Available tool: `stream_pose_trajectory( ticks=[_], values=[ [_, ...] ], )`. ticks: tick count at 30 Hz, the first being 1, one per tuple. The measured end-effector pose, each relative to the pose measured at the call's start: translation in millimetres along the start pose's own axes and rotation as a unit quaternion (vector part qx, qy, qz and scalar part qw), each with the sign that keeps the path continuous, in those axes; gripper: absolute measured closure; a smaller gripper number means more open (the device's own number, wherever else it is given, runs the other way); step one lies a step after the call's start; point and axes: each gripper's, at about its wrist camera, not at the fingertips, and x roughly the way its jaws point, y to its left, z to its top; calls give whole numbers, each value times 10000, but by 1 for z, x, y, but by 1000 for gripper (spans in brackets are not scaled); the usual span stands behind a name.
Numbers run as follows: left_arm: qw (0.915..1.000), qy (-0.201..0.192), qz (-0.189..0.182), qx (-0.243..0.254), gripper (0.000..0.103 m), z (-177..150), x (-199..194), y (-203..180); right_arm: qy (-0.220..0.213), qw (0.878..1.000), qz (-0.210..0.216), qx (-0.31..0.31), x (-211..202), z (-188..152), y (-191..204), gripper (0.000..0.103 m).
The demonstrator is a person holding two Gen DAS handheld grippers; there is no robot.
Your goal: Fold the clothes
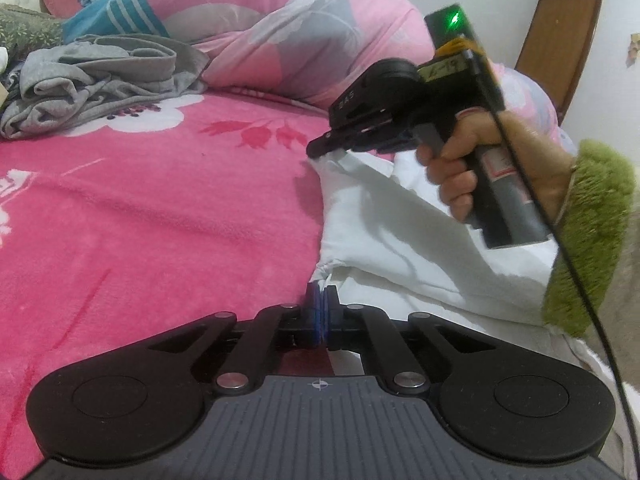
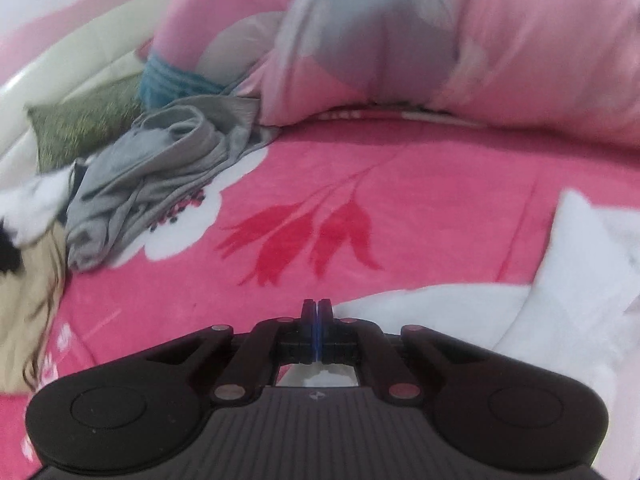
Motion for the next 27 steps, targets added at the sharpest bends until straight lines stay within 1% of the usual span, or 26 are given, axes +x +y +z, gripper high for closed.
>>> stream_pose_trajectory(
  ticks=[2, 4, 8, 9, 11, 13, 14, 16, 17, 18, 20, 23, 24, 25, 26, 27],
  values=[
    [10000, 13, -4, 8, 103, 0, 0, 0, -59, 9999, -10, 143, 7, -2, -6, 103],
    [10000, 33, -8, 17, 103, 0, 0, 0, -238, 9994, -50, 229, 10, -3, -9, 103],
    [10000, 59, -40, -26, 103, 0, 1, 2, -497, 9968, -376, 494, 12, 7, -25, 103],
    [10000, 65, -51, -49, 103, 0, 1, 3, -526, 9961, -346, 619, 8, 10, -30, 103],
    [10000, 66, -46, -45, 103, 0, 0, 3, -475, 9957, 11, 795, -6, 14, -39, 102],
    [10000, 67, -40, -38, 103, 0, 0, 2, -449, 9965, 234, 671, -25, 14, -41, 99],
    [10000, 67, -38, -40, 103, 0, 0, 2, -407, 9973, 345, 509, -34, 12, -40, 96],
    [10000, 68, -37, -44, 103, 0, 0, 2, -208, 9985, 437, 244, -48, 4, -39, 66],
    [10000, 68, -36, -47, 103, 1, 0, 2, -111, 9988, 476, 99, -53, 0, -38, 62],
    [10000, 69, -36, -49, 103, 1, 0, 2, -5, 9989, 471, -79, -56, -6, -37, 61],
    [10000, 68, -38, -55, 103, 1, 1, 2, 216, 9983, 435, -312, -57, -13, -34, 61],
    [10000, 65, -41, -62, 103, 1, 1, 3, 508, 9966, 417, -495, -52, -21, -35, 61],
    [9999, 64, -42, -65, 103, 1, 1, 3, 540, 9960, 400, -588, -51, -23, -34, 70],
    [10000, 63, -41, -62, 103, 1, 1, 3, 562, 9953, 380, -688, -50, -26, -32, 95],
    [10000, 62, -38, -56, 103, 1, 1, 3, 511, 9951, 322, -779, -51, -26, -30, 103],
    [10000, 60, -36, -51, 103, 0, 1, 3, 445, 9949, 256, -869, -52, -27, -28, 103]
  ],
)
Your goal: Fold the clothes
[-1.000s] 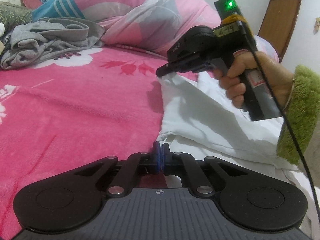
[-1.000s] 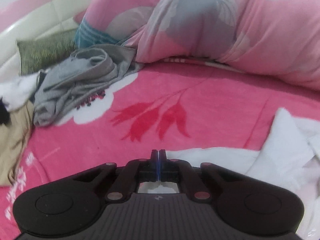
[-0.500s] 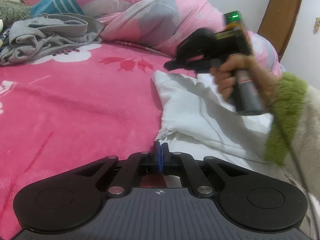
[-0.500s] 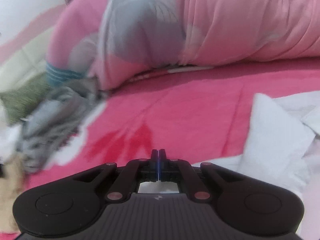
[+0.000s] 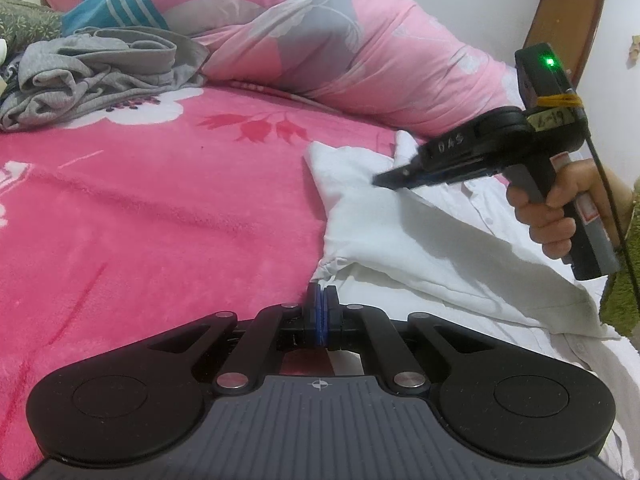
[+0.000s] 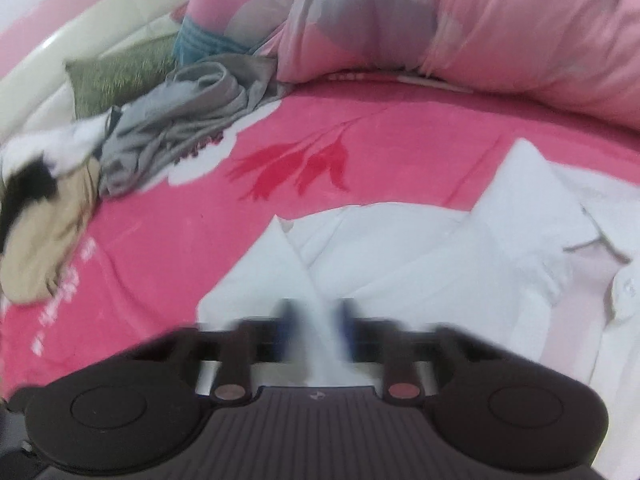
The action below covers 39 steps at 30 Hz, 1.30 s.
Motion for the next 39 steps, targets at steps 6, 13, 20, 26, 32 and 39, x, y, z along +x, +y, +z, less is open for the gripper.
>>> stream_pose_trajectory(
  ticks=[6, 13, 20, 26, 32, 39],
  values=[
    [10000, -3, -7, -2, 103, 0, 0, 0, -486, 9986, -110, 149, 0, 2, -5, 103],
    [10000, 16, -35, -54, 103, 1, 1, 1, -518, 9965, -414, 514, 11, -3, -11, 101],
    [9997, 25, -134, -182, 101, 2, 0, 5, -1202, 9890, -744, 430, -80, -30, -7, 100],
    [9968, -143, -529, -584, 96, 4, -5, 19, -1436, 9773, -1338, 802, -193, -112, -14, 87],
    [9941, -795, -610, -411, 86, 6, -26, 14, -1314, 9532, -2170, 1645, -286, -204, -42, 82],
    [9982, -465, -363, -68, 78, 4, -30, -16, -1444, 9336, -2132, 2490, -325, -255, -87, 53]
  ],
)
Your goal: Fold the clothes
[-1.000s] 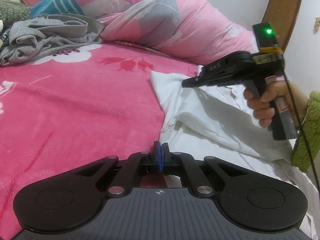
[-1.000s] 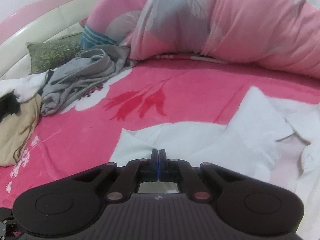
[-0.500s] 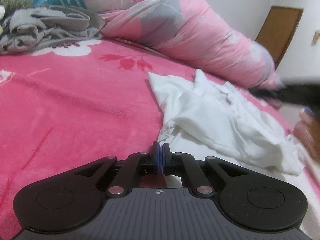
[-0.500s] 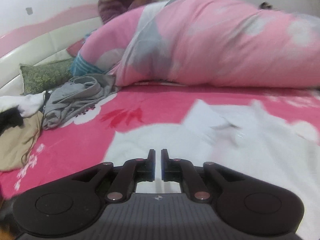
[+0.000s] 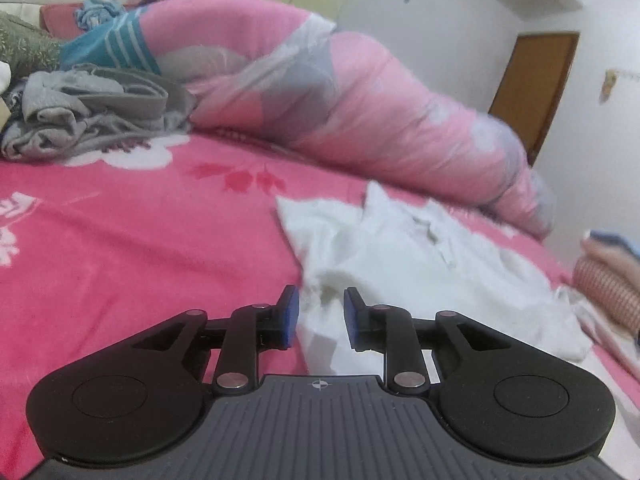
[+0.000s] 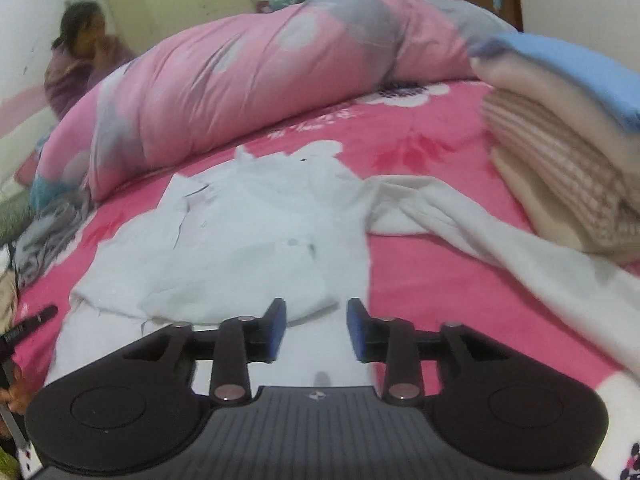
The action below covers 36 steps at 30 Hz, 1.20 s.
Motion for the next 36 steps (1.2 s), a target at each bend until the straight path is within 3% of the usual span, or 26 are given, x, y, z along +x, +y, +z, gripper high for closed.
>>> stream_pose_trajectory(
  ticks=[3, 9, 15, 17, 19, 20, 23, 26, 28, 30, 31, 32, 36],
  values=[
    [9996, 247, 43, 154, 72, -3, -2, -18, -14, 9998, 179, 35, 23, 12, -7, 51],
    [9980, 490, -9, 389, 70, -4, 6, -50, 290, 9974, 593, -281, 93, 44, 7, 51],
    [9956, 712, 16, 616, 70, -11, 22, -70, 1153, 9905, 694, -280, 161, 76, 11, 52],
    [9947, 801, 44, 641, 70, -16, 26, -73, 1406, 9864, 812, -250, 172, 77, 11, 62],
    [9941, 869, 63, 645, 70, -19, 29, -74, 1442, 9853, 829, -386, 173, 75, 15, 96],
    [9940, 888, 66, 634, 70, -20, 30, -74, 1421, 9852, 832, -477, 172, 75, 17, 98],
    [9939, 923, 71, 590, 70, -22, 31, -73, 977, 9860, 1259, -487, 150, 83, 20, 102],
    [9947, 919, 23, 469, 70, -20, 28, -71, 223, 9802, 1858, -645, 100, 92, 31, 102],
    [9951, 889, 7, 423, 70, -18, 24, -69, -354, 9667, 2327, -1007, 57, 91, 40, 102],
    [9957, 845, -7, 386, 70, -17, 19, -67, -949, 9433, 2708, -1668, 16, 79, 48, 102],
    [9958, 844, -14, 352, 70, -18, 17, -65, -1218, 9301, 2799, -2042, -4, 71, 52, 102],
    [9959, 845, -20, 316, 70, -18, 15, -64, -1284, 9254, 2795, -2216, -17, 62, 52, 102],
    [9955, 914, 1, 234, 70, -21, 12, -58, -1242, 9180, 2346, -2945, -37, 22, 55, 102]
  ],
)
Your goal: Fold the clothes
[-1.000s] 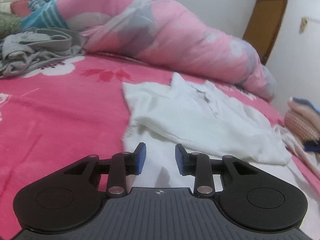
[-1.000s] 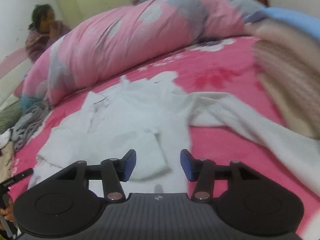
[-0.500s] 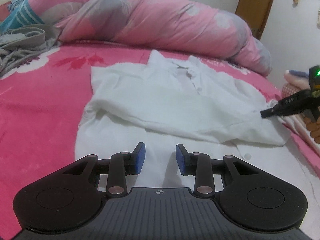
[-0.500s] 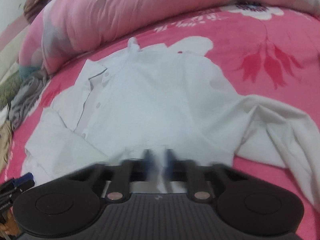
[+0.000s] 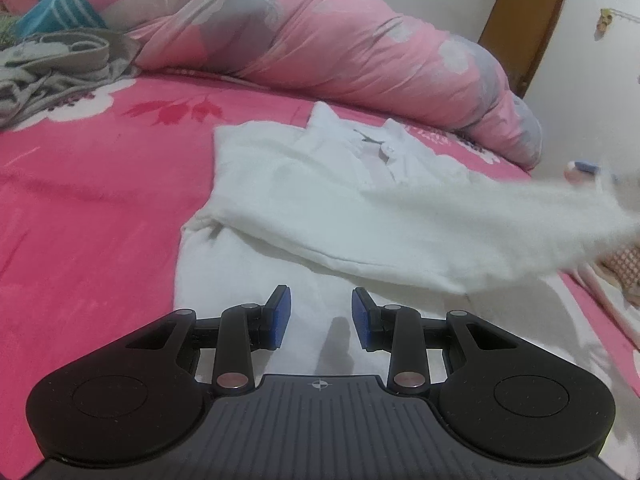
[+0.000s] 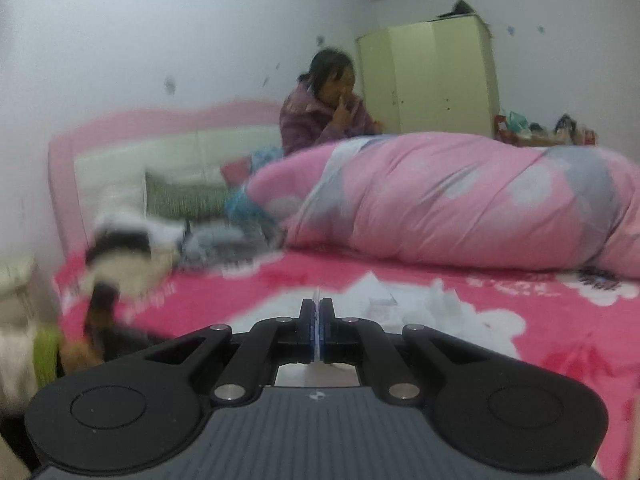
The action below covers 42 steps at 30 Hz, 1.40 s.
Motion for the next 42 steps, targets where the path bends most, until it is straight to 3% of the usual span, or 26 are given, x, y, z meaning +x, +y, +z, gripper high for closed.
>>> stream_pose_trajectory(
  ticks=[5, 11, 15, 18, 22, 24, 28, 35, 39, 42],
  values=[
    [9998, 15, 43, -205, 70, 2, 1, 4, 654, 9959, -549, -282, 12, -34, 10, 102],
    [9980, -19, 52, -624, 70, 11, 4, 13, 90, 9971, -715, -230, -5, -36, 19, 102],
    [9954, 14, 61, -958, 70, 15, 10, 21, 277, 9909, -565, -1191, -3, -53, 53, 102],
    [9938, 15, 75, -1112, 70, 17, 13, 25, 603, 9734, -254, -2195, 2, -77, 89, 102],
    [9926, -5, 106, -1213, 70, 22, 18, 26, 1015, 9368, -166, -3344, 9, -111, 128, 102],
    [9921, -27, 104, -1250, 70, 24, 20, 25, 1084, 9337, -195, -3406, 11, -120, 132, 102],
    [9929, -36, 241, -1165, 70, 29, 26, 20, 1026, 9553, -254, -2762, 5, -121, 120, 102],
    [9931, 106, 800, -851, 73, 32, 40, 16, 955, 9720, -601, -2059, -15, -120, 91, 102],
    [9939, 117, 908, -618, 74, 32, 40, 13, 1018, 9866, -713, -1058, -26, -119, 59, 102],
    [9946, 99, 921, -471, 74, 31, 38, 11, 1359, 9870, -769, -371, -23, -122, 37, 99]
  ],
)
